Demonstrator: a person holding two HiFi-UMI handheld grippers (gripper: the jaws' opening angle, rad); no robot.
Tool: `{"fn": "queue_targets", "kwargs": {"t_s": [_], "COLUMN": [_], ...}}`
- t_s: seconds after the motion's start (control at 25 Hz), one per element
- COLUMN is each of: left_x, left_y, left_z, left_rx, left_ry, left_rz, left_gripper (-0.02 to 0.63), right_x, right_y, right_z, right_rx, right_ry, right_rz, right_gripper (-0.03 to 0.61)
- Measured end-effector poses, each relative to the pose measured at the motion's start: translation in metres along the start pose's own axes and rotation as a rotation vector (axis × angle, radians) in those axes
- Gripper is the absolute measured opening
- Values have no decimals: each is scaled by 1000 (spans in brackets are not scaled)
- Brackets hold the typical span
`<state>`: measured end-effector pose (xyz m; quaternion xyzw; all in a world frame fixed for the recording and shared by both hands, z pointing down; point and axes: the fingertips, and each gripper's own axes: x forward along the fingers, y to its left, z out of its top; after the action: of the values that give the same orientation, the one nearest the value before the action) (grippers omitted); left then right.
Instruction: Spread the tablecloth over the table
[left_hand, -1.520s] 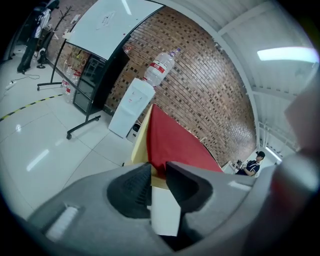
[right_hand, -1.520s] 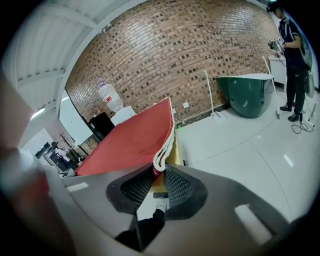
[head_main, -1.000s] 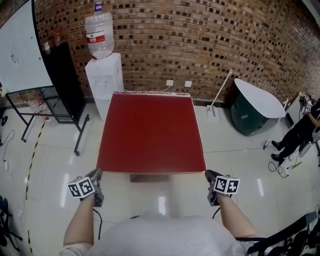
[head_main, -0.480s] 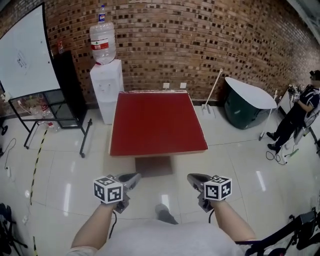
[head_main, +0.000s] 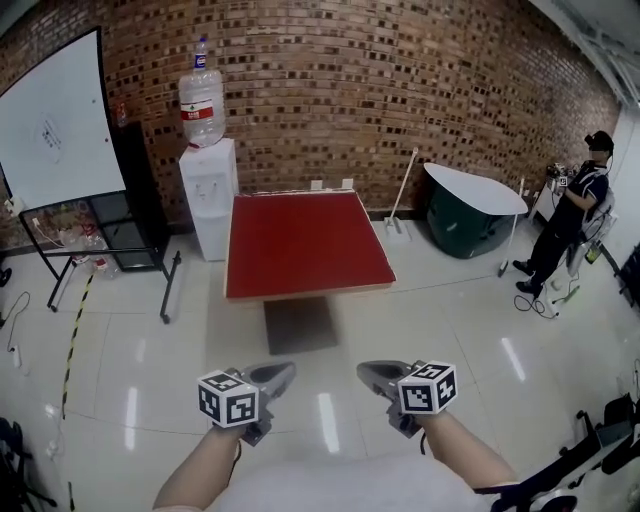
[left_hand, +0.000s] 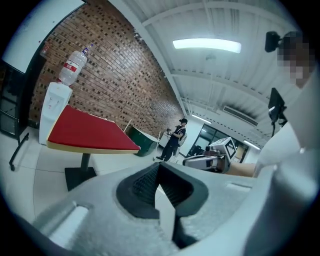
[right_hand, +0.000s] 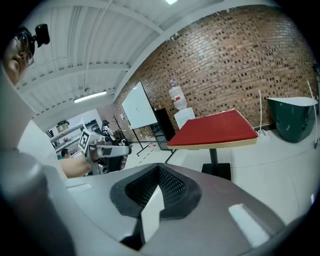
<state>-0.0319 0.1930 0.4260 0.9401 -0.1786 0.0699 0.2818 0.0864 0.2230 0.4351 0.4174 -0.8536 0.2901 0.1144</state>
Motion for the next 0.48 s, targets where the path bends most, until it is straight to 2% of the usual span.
{"fn": "queue_targets", "kwargs": {"t_s": [0.2,0.48], "left_x": [-15,-26], "left_y": [-62,-156], "left_z": [-29,-95], "left_rx": [33,30], "left_ry": [-7,-4], "left_rz": [1,10], "left_gripper": [0,0], "right_x": [-40,-110], "right_y": [37,94], "right_z": [-24,-87], "right_rx": [-56,-48], "right_ry": [-21,-47], "right_rz": [26,122], "right_gripper": [0,0]}}
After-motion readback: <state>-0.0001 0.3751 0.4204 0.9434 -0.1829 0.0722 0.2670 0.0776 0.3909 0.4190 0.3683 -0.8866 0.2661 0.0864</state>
